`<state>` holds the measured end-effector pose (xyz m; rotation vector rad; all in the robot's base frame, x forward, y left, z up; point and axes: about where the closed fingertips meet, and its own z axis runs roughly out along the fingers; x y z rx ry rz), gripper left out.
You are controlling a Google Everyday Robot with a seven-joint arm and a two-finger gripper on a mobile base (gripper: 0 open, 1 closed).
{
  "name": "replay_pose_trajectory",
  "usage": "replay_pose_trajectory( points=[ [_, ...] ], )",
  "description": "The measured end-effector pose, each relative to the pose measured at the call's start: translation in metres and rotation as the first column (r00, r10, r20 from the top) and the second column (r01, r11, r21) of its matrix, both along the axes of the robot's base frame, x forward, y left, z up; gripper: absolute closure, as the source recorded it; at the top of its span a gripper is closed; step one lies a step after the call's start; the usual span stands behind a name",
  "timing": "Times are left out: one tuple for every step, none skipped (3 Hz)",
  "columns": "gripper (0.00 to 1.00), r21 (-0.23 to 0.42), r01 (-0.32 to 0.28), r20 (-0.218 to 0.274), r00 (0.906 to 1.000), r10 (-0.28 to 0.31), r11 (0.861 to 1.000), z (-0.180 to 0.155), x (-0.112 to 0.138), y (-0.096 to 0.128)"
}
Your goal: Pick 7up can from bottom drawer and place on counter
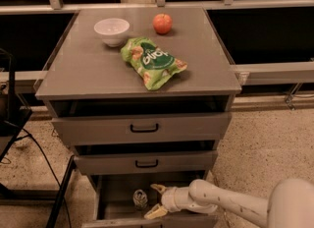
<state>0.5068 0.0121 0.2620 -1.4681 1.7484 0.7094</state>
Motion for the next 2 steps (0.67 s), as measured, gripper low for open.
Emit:
replay_pose_trajectory(
  points=[
    [0.22,0.003,0.005,-0.004,1.0000,-0.005,1.000,-0.015,0.007,0.006],
    [0.24,0.005,0.009,-0.009,0.9999,-0.009,1.000,-0.028,0.012,0.011]
  ],
)
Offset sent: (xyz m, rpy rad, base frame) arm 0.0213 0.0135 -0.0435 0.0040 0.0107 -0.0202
